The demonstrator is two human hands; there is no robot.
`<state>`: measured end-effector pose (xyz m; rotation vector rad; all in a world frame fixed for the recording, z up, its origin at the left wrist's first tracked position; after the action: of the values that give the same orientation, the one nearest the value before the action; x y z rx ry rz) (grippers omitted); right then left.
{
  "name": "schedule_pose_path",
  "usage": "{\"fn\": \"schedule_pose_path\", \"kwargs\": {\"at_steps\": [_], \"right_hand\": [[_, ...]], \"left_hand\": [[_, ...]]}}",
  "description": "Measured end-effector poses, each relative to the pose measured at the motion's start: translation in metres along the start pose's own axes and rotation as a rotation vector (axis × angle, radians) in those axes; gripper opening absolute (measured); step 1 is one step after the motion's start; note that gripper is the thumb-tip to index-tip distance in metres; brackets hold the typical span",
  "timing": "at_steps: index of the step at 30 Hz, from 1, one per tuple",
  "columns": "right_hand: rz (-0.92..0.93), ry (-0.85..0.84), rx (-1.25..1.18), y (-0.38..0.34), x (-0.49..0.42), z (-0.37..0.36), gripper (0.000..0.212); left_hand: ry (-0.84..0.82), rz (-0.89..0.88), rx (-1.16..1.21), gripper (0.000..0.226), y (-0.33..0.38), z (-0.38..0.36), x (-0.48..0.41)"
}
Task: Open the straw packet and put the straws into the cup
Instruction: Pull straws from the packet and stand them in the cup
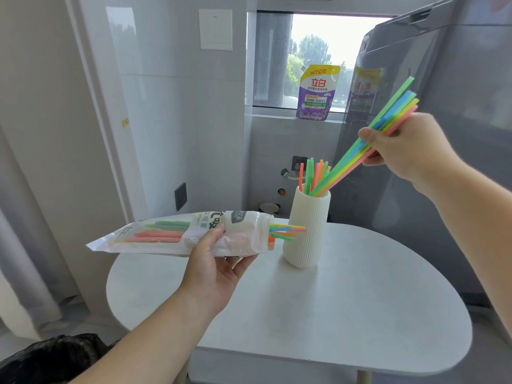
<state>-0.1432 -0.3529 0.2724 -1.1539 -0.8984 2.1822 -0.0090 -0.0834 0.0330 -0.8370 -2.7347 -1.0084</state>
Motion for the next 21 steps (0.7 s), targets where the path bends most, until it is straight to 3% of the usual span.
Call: {"fn": "schedule_pose_path", "kwargs": {"at_steps": [7, 13, 21], "right_hand": [[-0.029, -0.111, 0.119, 0.001, -0.032, -0.054, 0.017], [-0.004, -0.226, 0.365, 0.005, -0.047, -0.098, 0.035], [-0.012, -0.202, 0.401, 0.022, -0.046, -0.107, 0.040]], "left_hand": [[0.008, 0.005, -0.002, 0.034, -0.001, 0.001, 0.000], [0.013, 0.013, 0.006, 0.034, -0.003, 0.003, -0.003], [-0.001, 0.020, 0.000, 0.033, -0.005, 0.002, -0.003]]}}
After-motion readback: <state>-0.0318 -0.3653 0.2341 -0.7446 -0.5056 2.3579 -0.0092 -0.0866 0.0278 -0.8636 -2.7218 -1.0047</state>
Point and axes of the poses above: each hand's wrist, its own x-axis away from the middle knuckle, its own z-axis out of the back of the hand, y = z × x, the point moved 9 cm from there along -x, towards the middle knuckle, and after that the axes turned 5 degrees about y, right-handed, at the moved point
